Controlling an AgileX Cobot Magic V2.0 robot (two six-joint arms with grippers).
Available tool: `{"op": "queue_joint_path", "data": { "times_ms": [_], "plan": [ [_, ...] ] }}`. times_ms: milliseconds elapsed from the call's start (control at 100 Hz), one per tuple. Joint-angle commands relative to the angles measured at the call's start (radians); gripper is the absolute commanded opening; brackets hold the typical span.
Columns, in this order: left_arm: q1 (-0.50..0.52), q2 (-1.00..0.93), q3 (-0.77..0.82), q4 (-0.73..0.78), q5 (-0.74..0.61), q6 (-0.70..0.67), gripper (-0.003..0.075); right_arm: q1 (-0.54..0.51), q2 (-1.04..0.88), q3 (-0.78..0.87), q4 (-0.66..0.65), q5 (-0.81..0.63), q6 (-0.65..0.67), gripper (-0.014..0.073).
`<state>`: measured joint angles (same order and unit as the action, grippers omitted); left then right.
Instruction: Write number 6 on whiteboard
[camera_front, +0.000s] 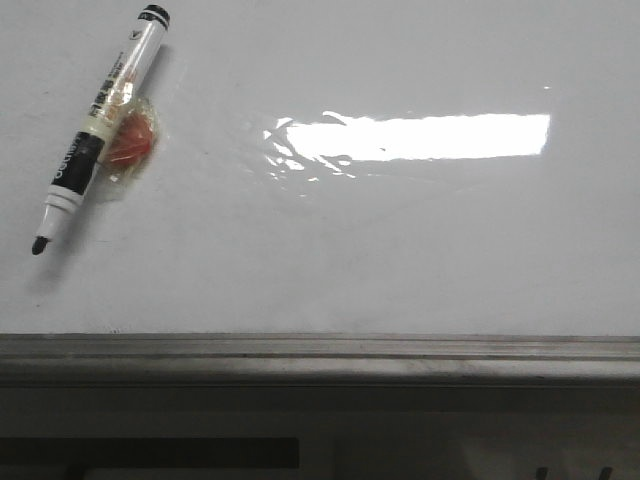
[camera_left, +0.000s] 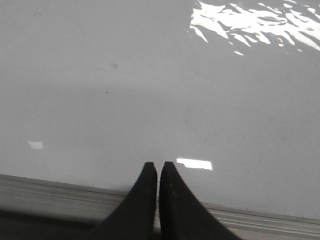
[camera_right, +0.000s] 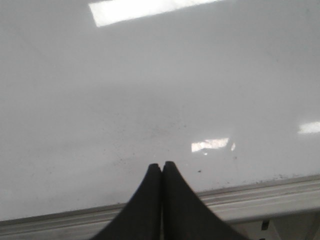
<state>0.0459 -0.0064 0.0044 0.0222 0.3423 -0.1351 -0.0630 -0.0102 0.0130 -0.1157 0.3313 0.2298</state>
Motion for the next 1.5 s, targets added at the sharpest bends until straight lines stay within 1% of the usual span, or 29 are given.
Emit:
{"op": "queue_joint_path", "data": {
  "times_ms": [0, 1040, 1280, 1490],
  "plan": [
    [0.001, -0.029, 0.045, 0.015, -0.05, -0.009, -0.0019, -0.006, -0.02, 0.026, -0.001, -0.015, -0.004, -0.0064],
    [0.001, -0.029, 0.045, 0.04, -0.058, -0.007, -0.0019, -0.006, -0.02, 0.026, -0.001, -0.015, -0.004, -0.0064],
    [0.001, -0.029, 0.045, 0.014, -0.159, -0.007, -0.0019, -0.006, -0.02, 0.026, -0.001, -0.015, -0.004, -0.0064],
    [0.001, -0.029, 0.045, 0.014, -0.162, -0.007, -0.0019, -0.006, -0.02, 0.026, 0.001, -0.022, -0.004, -0.0064]
  ]
}}
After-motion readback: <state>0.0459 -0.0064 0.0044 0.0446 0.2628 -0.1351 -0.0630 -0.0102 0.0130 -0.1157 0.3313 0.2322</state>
